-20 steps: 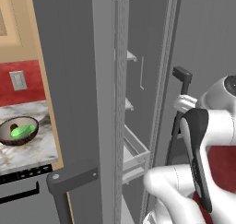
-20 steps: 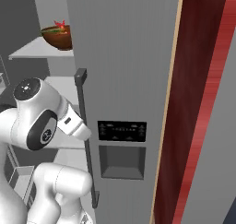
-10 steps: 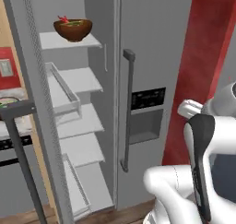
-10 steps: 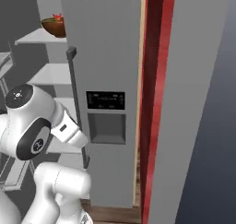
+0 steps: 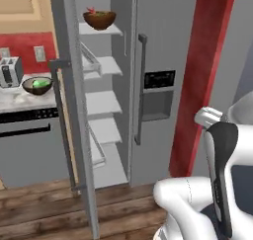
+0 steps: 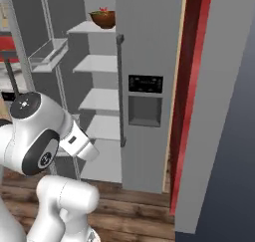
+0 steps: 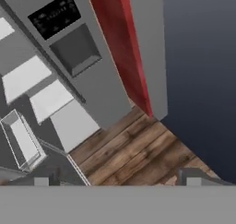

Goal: Place the bowl with the sweet potato and corn on the second highest shelf of the fridge. Place the bowl with the fishs on the top shelf of the fridge.

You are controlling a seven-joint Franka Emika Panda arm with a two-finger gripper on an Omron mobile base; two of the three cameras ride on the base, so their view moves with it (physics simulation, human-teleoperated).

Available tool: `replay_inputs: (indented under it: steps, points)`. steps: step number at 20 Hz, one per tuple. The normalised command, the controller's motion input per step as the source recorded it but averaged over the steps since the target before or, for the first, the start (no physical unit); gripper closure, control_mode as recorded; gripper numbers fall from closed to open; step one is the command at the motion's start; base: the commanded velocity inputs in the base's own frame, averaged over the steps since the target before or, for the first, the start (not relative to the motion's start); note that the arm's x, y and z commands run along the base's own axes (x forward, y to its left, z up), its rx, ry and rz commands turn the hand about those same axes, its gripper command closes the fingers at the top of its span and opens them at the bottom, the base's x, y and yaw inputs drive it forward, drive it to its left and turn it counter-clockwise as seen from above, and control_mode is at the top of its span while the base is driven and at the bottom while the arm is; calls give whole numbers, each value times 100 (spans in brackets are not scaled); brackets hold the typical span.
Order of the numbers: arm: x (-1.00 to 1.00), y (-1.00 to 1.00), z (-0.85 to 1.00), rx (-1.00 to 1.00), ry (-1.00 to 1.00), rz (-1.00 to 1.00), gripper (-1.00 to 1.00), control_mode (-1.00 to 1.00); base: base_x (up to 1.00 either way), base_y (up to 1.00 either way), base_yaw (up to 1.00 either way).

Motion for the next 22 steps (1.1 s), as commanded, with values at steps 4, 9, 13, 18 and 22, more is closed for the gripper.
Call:
replay_inputs:
  steps: [4,9,13,18,22]
  points:
    - [0,0,0,0,0,0,-100,100,-82,100,40]
    - [0,0,0,0,0,0,-100,100,-16,100,27]
    - [0,0,0,0,0,0,-100,100,39,100,8]
    - [0,0,0,0,0,0,-100,100,77,100,-5]
    - [0,0,0,0,0,0,-100,100,83,100,-22]
